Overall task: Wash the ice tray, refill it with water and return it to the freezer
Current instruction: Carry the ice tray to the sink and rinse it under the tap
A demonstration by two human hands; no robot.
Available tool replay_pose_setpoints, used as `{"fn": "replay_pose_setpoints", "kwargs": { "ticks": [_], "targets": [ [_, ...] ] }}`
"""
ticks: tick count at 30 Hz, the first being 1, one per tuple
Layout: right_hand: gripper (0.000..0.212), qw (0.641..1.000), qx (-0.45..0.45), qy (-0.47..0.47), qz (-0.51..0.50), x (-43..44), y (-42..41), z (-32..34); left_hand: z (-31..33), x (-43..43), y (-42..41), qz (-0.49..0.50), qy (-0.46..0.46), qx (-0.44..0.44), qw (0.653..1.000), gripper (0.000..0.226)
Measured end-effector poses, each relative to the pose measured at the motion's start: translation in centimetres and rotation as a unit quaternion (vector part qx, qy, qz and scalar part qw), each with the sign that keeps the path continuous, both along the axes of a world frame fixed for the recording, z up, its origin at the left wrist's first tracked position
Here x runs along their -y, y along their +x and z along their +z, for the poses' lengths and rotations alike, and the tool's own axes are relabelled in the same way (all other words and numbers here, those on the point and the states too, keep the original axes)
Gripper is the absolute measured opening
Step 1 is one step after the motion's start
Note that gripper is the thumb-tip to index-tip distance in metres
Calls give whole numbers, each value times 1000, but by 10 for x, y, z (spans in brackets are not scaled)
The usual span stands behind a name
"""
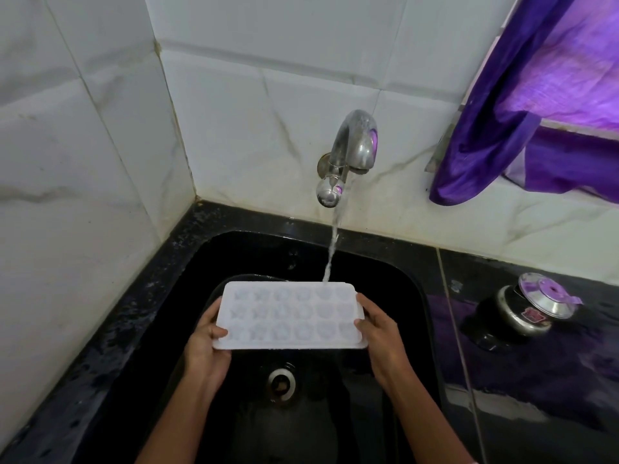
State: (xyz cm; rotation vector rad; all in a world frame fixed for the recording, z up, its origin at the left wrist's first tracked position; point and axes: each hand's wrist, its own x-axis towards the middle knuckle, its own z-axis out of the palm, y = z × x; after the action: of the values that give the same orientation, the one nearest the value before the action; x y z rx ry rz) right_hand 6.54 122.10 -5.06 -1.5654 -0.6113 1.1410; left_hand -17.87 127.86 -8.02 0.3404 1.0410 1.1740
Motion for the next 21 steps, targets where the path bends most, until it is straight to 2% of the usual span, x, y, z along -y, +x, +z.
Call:
{"fn": "replay_pose_setpoints", "kwargs": {
  "ticks": [8,21],
  "targets": [
    [45,998,37,0,-58,18,40,-1,17,3,41,-74,9,-16,997,75],
    [42,991,48,5,-125,32,94,0,36,2,96,-159,14,-24,987,64]
  ]
}}
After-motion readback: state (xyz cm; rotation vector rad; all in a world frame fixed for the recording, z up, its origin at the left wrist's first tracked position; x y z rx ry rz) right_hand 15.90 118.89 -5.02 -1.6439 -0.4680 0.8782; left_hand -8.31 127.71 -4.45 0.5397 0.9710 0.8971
